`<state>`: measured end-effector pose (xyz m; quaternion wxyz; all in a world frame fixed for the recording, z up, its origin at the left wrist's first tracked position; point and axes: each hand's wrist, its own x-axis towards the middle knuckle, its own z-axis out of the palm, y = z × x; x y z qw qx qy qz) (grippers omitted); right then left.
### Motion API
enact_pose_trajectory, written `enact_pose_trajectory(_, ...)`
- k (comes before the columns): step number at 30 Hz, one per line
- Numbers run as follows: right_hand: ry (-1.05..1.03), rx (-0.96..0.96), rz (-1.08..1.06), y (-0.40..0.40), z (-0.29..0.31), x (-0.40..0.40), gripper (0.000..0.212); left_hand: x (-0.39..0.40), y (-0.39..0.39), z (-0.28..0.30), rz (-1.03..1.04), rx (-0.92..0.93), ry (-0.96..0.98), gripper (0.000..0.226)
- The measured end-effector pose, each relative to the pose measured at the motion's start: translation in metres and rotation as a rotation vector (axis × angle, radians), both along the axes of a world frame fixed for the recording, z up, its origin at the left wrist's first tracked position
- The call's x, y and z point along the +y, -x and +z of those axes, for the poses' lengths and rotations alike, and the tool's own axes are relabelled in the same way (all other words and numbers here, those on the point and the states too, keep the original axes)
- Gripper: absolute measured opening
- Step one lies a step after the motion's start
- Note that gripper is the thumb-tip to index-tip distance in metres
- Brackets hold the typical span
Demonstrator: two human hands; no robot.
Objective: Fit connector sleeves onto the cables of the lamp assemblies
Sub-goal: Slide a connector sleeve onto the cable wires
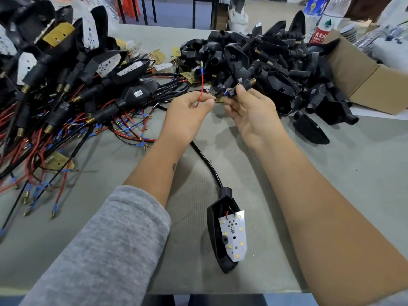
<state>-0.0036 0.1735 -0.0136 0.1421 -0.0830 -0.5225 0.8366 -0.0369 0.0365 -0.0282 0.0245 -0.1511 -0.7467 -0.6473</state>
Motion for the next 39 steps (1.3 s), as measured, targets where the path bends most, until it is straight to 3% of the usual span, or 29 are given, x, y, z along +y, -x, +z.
enact_pose_trajectory(11, 0.162, -0.027, 0.098, -0.001, 0.002, 0.002, 0.025, 0.002, -0.003, 0.002, 0.023, -0.064, 0.05, 0.021)
enact_pose_trajectory(17, 0.047, -0.033, 0.063, 0.0, 0.0, 0.001, 0.007, 0.003, -0.004, 0.005, 0.054, -0.079, 0.065, 0.02)
enact_pose_trajectory(20, -0.022, -0.029, 0.064, 0.001, -0.003, -0.001, 0.009, 0.003, -0.004, 0.006, 0.072, -0.1, 0.04, 0.023)
enact_pose_trajectory(27, 0.09, -0.014, 0.09, 0.002, -0.003, 0.003, 0.015, 0.002, -0.005, 0.007, 0.055, -0.103, 0.039, 0.025)
enact_pose_trajectory(39, 0.044, -0.043, 0.102, 0.0, -0.003, 0.001, 0.007, 0.002, -0.01, 0.009, 0.044, -0.027, -0.005, 0.014)
